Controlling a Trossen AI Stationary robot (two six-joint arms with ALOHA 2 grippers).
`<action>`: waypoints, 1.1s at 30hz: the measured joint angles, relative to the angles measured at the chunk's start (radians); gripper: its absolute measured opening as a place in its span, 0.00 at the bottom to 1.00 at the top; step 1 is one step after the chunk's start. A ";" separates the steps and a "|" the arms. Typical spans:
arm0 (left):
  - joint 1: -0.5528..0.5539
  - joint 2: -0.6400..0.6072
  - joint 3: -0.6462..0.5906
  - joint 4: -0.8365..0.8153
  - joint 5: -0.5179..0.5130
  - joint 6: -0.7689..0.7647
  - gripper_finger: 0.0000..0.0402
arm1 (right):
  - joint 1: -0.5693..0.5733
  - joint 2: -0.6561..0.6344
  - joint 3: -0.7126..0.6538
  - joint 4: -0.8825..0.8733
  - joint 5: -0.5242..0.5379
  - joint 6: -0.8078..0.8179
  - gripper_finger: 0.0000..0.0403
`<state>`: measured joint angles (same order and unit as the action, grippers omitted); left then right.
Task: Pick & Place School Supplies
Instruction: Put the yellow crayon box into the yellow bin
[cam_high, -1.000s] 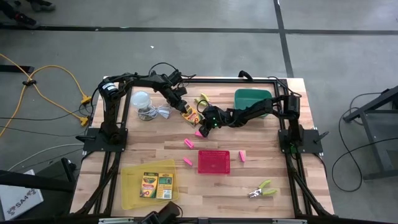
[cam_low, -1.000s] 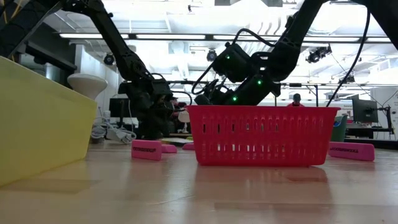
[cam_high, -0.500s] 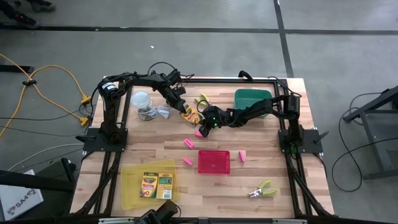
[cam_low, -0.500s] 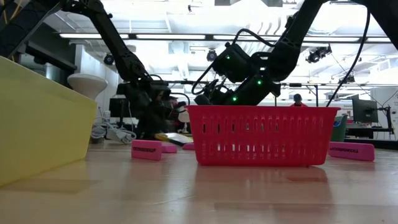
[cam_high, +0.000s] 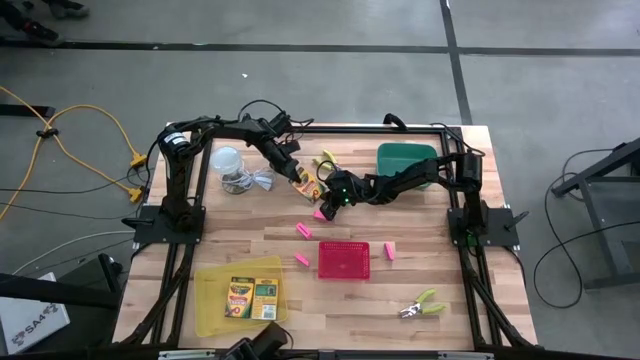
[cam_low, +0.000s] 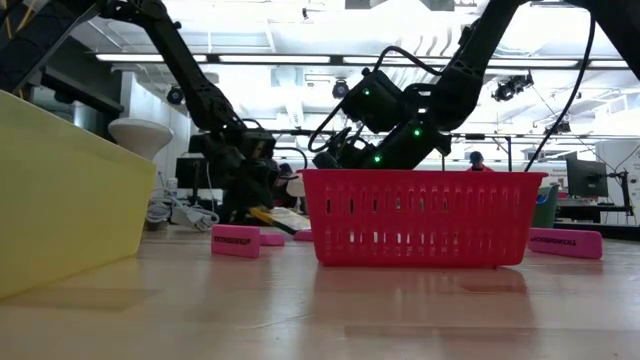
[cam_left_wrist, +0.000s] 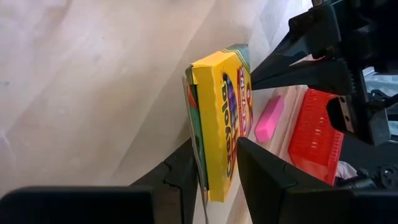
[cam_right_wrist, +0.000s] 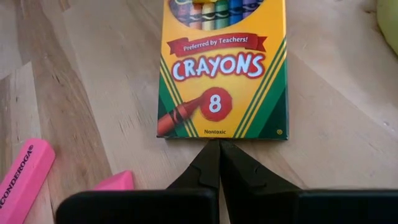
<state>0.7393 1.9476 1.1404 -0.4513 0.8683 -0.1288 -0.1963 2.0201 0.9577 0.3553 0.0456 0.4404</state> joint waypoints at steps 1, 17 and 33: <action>-0.002 0.000 0.000 0.005 0.000 -0.002 0.26 | 0.000 0.000 0.000 0.000 0.000 0.000 0.00; -0.018 0.000 0.000 0.030 0.000 -0.027 0.19 | 0.000 0.000 0.000 0.000 0.000 0.000 0.00; 0.001 -0.002 0.001 0.029 0.042 -0.029 0.08 | 0.000 0.000 0.000 -0.007 -0.003 -0.008 0.00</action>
<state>0.7405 1.9457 1.1416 -0.4225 0.9104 -0.1583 -0.1963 2.0201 0.9577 0.3485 0.0425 0.4325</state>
